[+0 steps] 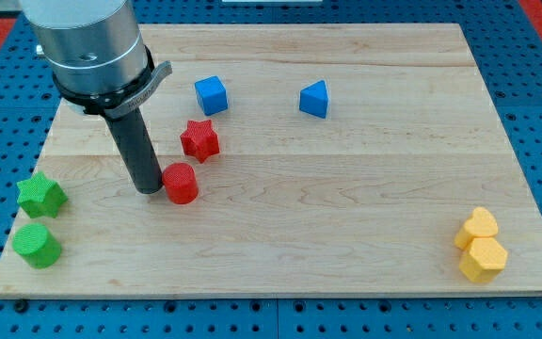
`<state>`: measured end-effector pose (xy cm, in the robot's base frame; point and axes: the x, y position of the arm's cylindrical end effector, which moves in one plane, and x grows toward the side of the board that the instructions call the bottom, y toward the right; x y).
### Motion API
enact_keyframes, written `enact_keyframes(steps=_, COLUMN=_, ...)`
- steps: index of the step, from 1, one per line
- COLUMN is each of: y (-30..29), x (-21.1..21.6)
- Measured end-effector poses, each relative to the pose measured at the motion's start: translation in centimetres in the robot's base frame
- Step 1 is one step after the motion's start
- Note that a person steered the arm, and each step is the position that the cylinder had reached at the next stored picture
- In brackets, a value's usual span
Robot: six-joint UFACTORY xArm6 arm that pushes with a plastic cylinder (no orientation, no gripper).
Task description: Separate yellow heart and yellow hexagon
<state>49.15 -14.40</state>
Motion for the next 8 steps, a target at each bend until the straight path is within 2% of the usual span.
enact_keyframes(steps=3, y=3.2, x=0.0)
enact_keyframes(steps=4, y=4.3, x=5.9)
enact_keyframes(steps=5, y=11.8, x=10.6)
enact_keyframes(steps=6, y=17.1, x=12.7)
enact_keyframes(steps=7, y=22.2, x=12.7)
enact_keyframes(steps=8, y=30.6, x=12.7)
